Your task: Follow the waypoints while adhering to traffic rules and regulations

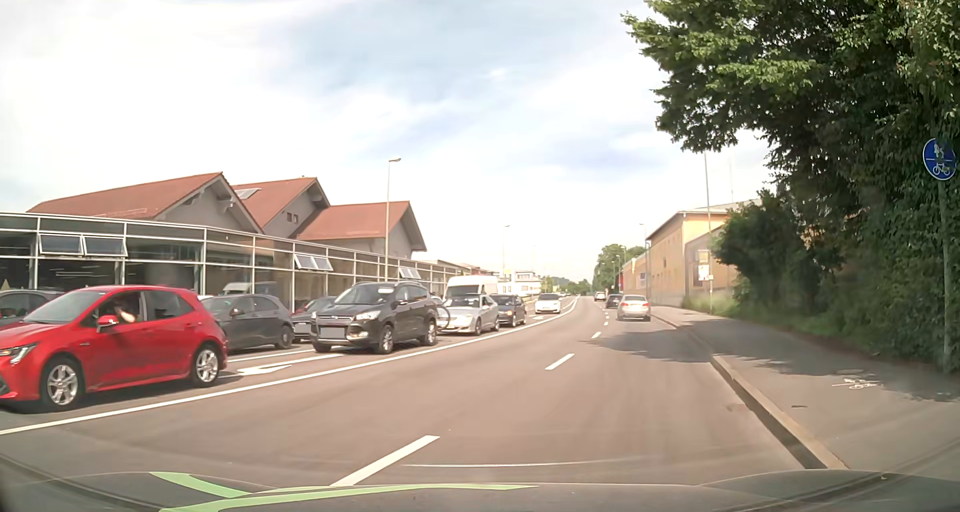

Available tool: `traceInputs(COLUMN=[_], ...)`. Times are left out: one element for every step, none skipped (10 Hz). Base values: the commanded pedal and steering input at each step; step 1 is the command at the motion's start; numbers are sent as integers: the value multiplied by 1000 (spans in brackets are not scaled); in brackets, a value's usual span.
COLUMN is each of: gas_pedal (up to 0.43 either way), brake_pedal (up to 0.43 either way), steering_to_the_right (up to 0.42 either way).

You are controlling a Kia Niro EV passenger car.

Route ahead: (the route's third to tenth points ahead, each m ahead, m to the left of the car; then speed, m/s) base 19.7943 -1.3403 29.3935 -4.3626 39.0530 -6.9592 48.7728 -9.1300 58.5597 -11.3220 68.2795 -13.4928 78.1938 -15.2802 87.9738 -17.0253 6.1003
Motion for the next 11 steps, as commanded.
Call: traceInputs(gas_pedal=[220, 228, 228, 228, 240, 240, 240, 248, 248, 248, 248], brake_pedal=[0, 0, 0, 0, 0, 0, 0, 0, 0, 0, 0], steering_to_the_right=[202, 194, 189, 182, 169, 157, 140, 121, 101, 83, 66])
